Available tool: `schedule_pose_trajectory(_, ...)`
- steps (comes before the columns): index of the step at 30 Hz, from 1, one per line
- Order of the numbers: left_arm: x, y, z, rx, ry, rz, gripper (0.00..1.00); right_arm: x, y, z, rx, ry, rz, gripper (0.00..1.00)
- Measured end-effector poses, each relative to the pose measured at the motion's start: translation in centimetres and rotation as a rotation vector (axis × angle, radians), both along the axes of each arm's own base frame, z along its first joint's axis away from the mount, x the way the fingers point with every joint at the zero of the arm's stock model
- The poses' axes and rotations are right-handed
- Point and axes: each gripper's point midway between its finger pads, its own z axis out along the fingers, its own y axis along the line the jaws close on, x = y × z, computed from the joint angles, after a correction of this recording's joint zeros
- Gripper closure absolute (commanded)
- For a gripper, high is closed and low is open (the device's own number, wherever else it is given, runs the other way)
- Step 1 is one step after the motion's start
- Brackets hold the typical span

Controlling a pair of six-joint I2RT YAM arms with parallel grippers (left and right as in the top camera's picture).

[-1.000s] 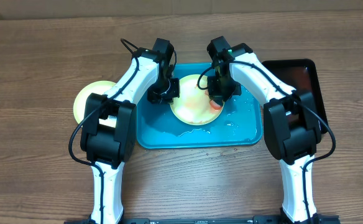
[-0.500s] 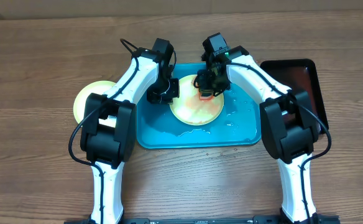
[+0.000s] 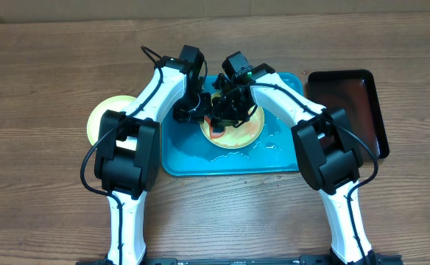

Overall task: Clean dirty plates on tray and stack at the side
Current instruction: 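Scrub the yellow plate's red sauce with the sponge in the right gripper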

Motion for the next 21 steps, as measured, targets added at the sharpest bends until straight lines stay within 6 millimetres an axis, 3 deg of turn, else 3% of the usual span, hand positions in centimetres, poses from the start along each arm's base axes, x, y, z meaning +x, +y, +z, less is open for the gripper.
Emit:
schedule_pose_trajectory(11,0.0,0.0,0.0,-0.035,0.014,0.015,0.96,-1.1,-3.3,-0.3,-0.079,0.106,-0.048,0.96)
schedule_pose_trajectory(15,0.0,0.1,0.0,-0.049,0.023,0.021,0.96,-1.1,-5.5,-0.1,-0.212,0.071,-0.067,0.96)
schedule_pose_trajectory(21,-0.1,0.1,0.0,-0.057,0.029,0.024,0.96,1.1,-11.1,0.1,-0.532,-0.076,-0.158,0.96)
